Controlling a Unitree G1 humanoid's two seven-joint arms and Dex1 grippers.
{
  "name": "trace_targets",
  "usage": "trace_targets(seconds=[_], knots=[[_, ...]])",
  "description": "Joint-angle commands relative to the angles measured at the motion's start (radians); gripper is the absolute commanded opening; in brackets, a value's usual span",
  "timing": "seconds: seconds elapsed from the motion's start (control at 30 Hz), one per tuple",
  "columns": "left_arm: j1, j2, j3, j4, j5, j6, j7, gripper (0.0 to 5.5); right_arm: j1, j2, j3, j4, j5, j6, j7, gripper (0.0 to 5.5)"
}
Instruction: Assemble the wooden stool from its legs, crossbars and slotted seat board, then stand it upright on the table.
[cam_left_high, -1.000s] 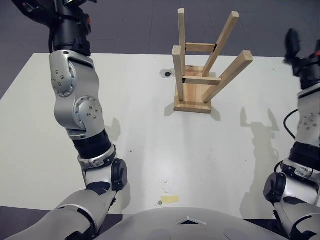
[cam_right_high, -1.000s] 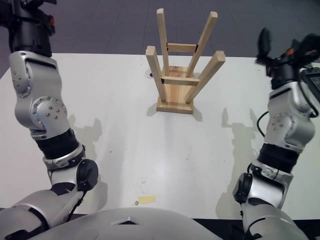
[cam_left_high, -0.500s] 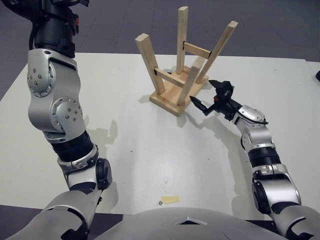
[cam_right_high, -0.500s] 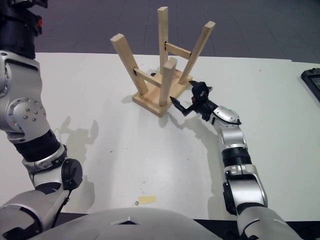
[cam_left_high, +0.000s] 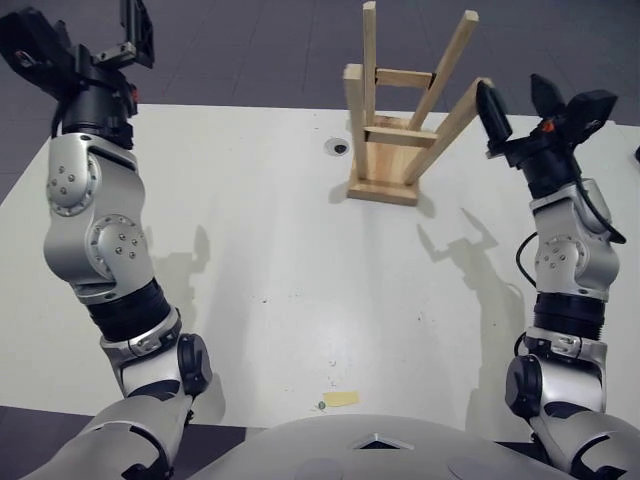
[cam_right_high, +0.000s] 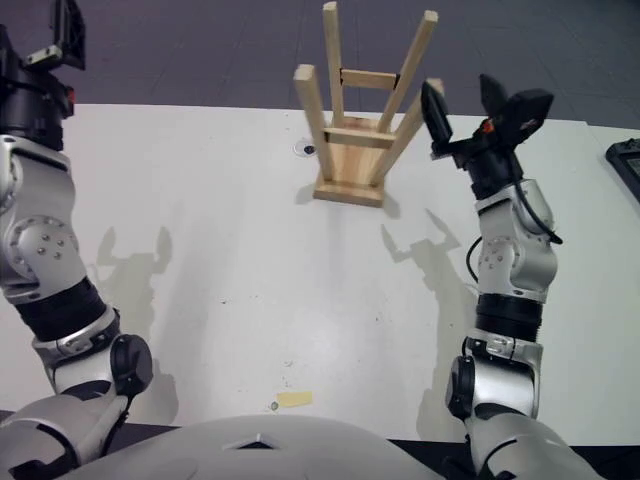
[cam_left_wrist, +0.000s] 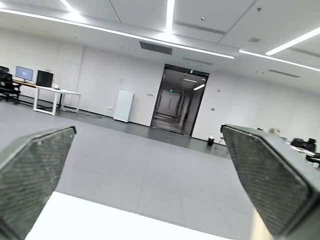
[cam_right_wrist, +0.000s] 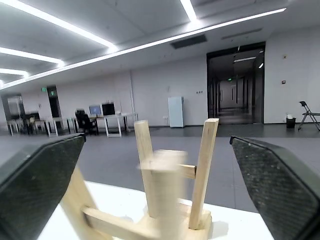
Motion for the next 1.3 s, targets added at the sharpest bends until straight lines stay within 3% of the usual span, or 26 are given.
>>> trace_targets(seconds=[0.03, 0.17, 0.63, 0.87, 1.3], knots=[[-0.002, -0.002, -0.007, 0.021, 0.012, -0.024, -0.008, 5.40, 0.018, 0.021, 0.006, -0.023, 0.048, 0.030, 0.040, 5.39], [0.004, -0.007, -0.001, 0.021, 0.013, -0.033, -0.001, 5.40, -0.037, 0.021, -0.036, 0.028, 0.067, 0.046, -0.018, 5.39], [-0.007, -0.034, -0.048, 0.048, 0.037, -0.076, -0.005, 5.40, -0.156, 0.176, 0.205, 0.249, -0.205, -0.129, -0.041, 5.39], [-0.015, -0.044, -0.062, 0.054, 0.037, -0.082, 0.002, 5.40, -0.204, 0.219, 0.210, 0.400, -0.286, -0.169, -0.133, 4.26], [-0.007, -0.046, -0.060, 0.040, 0.036, -0.074, 0.024, 5.40, -0.180, 0.241, 0.233, 0.382, -0.344, -0.155, -0.178, 2.11]])
